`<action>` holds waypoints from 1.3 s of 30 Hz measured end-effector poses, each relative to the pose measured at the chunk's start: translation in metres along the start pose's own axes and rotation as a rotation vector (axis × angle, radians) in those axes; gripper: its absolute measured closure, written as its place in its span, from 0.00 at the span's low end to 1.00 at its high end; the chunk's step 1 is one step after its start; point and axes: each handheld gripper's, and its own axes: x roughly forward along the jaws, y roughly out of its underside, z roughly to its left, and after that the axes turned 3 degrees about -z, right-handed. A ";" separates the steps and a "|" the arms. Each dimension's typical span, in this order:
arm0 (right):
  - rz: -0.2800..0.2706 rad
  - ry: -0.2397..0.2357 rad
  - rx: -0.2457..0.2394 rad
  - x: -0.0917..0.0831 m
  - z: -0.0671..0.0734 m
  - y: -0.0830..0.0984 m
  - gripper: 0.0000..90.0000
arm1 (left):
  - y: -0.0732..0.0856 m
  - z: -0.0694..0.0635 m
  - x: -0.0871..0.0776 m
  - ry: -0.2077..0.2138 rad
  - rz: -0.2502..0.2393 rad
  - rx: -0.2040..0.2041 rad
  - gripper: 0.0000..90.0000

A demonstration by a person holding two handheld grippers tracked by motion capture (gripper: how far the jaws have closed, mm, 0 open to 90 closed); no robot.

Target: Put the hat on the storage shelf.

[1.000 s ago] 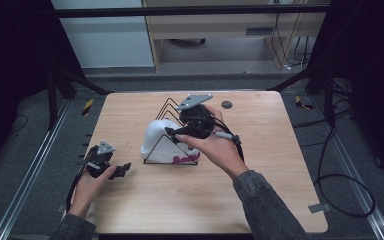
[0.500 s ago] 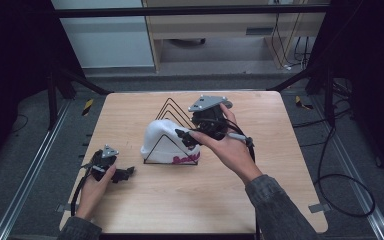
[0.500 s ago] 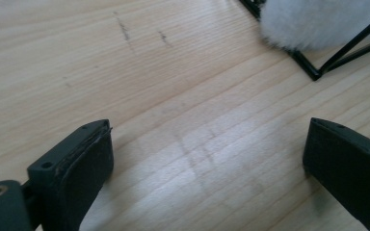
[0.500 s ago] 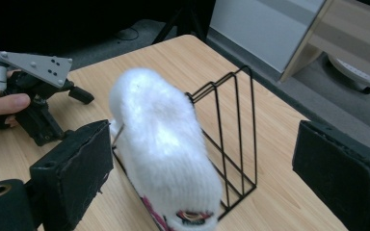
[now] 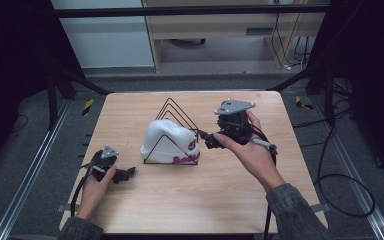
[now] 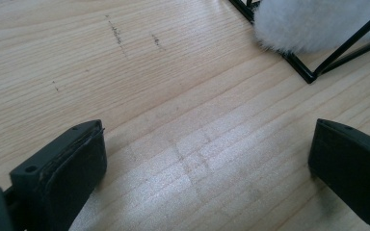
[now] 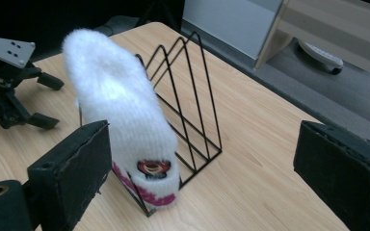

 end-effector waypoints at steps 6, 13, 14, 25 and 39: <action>0.009 0.033 0.009 -0.010 -0.009 0.014 0.07 | 0.000 0.000 0.000 -0.001 0.000 0.001 0.00; 0.019 0.061 0.052 -0.017 -0.017 0.039 0.08 | 0.001 0.000 -0.001 -0.001 -0.001 -0.002 0.00; 0.022 0.063 0.060 -0.017 -0.018 0.043 0.08 | 0.001 0.000 -0.001 -0.001 0.000 -0.002 0.00; 0.086 0.075 0.109 -0.012 -0.022 0.110 0.08 | 0.001 0.000 -0.001 -0.003 -0.001 -0.003 0.00; 0.149 0.076 0.150 0.000 -0.020 0.165 0.12 | 0.002 -0.001 -0.002 -0.003 0.000 -0.003 0.00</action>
